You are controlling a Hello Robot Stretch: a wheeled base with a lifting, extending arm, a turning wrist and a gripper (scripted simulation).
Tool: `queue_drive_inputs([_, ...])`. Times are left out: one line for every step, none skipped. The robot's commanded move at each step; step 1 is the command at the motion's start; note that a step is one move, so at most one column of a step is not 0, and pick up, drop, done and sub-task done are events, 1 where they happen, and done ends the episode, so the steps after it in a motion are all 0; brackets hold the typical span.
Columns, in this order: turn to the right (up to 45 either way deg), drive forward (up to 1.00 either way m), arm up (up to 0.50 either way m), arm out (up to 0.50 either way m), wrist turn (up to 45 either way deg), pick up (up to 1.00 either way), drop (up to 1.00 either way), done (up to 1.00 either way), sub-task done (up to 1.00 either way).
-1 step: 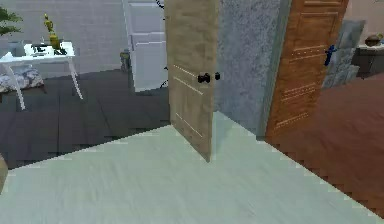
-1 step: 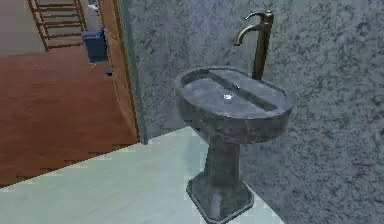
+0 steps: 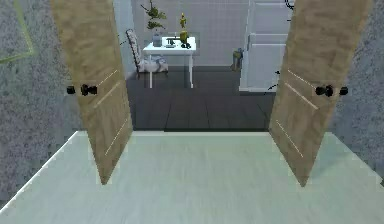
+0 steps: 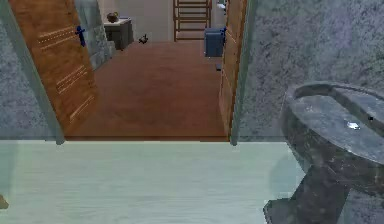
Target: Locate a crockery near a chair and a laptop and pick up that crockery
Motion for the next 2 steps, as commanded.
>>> queue_drive_inputs([0.0,1.0,0.0,0.0,0.0,0.0,0.0,0.0,0.0])
queue_drive_inputs([0.0,0.65,0.0,0.0,0.0,0.0,0.0,0.0,0.0])
